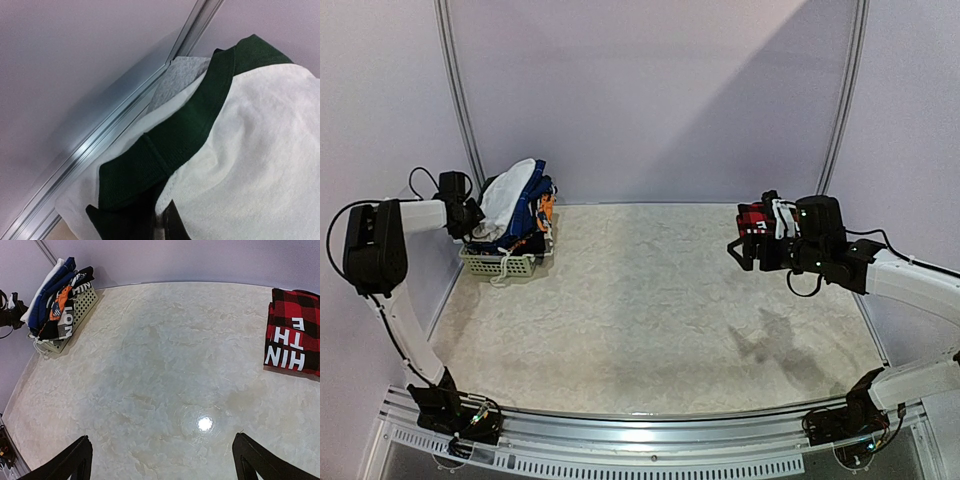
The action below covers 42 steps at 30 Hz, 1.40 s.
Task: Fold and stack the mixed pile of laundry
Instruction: Pick up the crumpled T-shirt from the bin, then place the crumpled T-shirt at the center of the board.
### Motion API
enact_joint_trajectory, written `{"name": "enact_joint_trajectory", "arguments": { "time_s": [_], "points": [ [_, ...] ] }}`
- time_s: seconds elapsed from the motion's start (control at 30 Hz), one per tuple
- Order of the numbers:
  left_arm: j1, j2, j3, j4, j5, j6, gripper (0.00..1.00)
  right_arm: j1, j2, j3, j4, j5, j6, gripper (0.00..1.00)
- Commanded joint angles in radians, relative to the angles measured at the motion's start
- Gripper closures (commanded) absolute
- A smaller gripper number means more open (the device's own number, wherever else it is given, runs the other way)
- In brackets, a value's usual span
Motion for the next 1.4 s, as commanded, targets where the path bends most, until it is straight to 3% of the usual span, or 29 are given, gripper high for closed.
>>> {"name": "enact_joint_trajectory", "arguments": {
  "time_s": [0.0, 0.33, 0.63, 0.93, 1.1, 1.37],
  "points": [
    [0.005, -0.068, -0.036, 0.056, 0.03, -0.009, 1.0, 0.003, 0.006, 0.021, -0.041, 0.005, 0.005, 0.01],
    [-0.033, -0.228, -0.051, 0.046, 0.061, -0.001, 1.0, 0.004, -0.023, 0.034, -0.06, 0.02, 0.001, 0.01],
    [-0.136, -0.377, 0.008, -0.004, 0.067, 0.115, 1.0, 0.003, -0.034, 0.047, -0.076, 0.031, 0.0, 0.01],
    [-0.461, -0.477, 0.172, -0.144, 0.01, 0.361, 1.0, 0.003, -0.082, 0.088, -0.118, 0.06, 0.001, 0.01],
    [-0.657, -0.501, 0.236, -0.185, 0.038, 0.49, 1.0, 0.003, -0.153, 0.107, -0.161, 0.166, 0.014, 0.01],
    [-1.027, -0.358, 0.305, -0.238, 0.064, 0.588, 1.0, 0.003, -0.321, 0.062, -0.212, 0.383, 0.105, 0.01]
  ]
}}
